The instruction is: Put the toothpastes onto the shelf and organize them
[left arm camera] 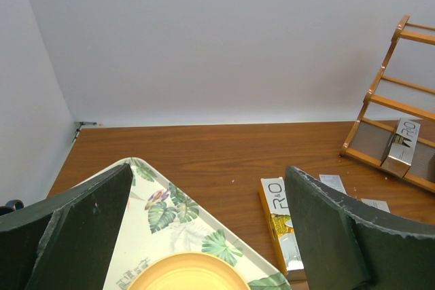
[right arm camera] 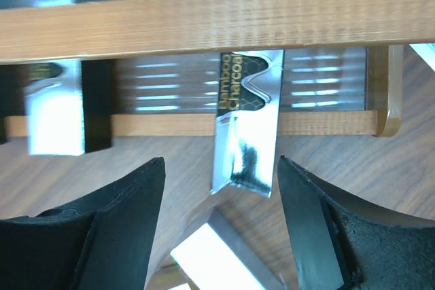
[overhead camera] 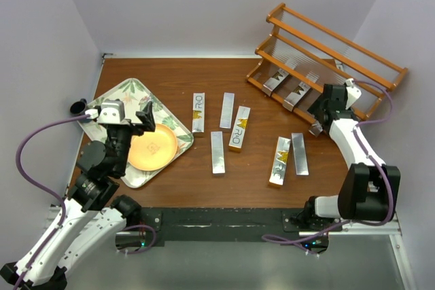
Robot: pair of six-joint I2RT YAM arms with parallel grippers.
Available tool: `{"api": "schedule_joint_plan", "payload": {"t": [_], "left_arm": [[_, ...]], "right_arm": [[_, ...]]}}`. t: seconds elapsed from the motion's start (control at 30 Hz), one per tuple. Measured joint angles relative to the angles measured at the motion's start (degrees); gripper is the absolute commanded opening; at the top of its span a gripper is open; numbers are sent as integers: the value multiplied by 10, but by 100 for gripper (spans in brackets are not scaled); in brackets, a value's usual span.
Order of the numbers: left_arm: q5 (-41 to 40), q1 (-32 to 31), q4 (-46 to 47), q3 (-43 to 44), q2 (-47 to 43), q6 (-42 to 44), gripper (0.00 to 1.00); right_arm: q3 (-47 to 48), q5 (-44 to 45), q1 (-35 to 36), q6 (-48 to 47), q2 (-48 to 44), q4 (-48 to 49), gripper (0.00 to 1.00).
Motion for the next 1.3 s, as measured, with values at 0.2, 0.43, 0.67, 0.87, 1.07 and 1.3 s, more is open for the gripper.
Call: {"api": "schedule_joint_plan", "payload": {"t": [0.2,0.43,0.67,0.87,1.07,1.3], "left_arm": [[0,0,0,0,0,0,100],[0,0,0,0,0,0,100],[2,0,0,0,0,0,100],[2,0,0,0,0,0,100],[2,0,0,0,0,0,100],[3,0,0,0,0,0,100]], "right_arm": [[-7,-41,0,-6,-22,9,72],[-12,-90,0,-16,10,31,70],[-21,-108,0,-23,42,57,69],[-31,-117,0,-23,58,56,69],[-33,-123,0,-38,47,52,71],[-16,-146,0,-83,-9,13,73]]}}
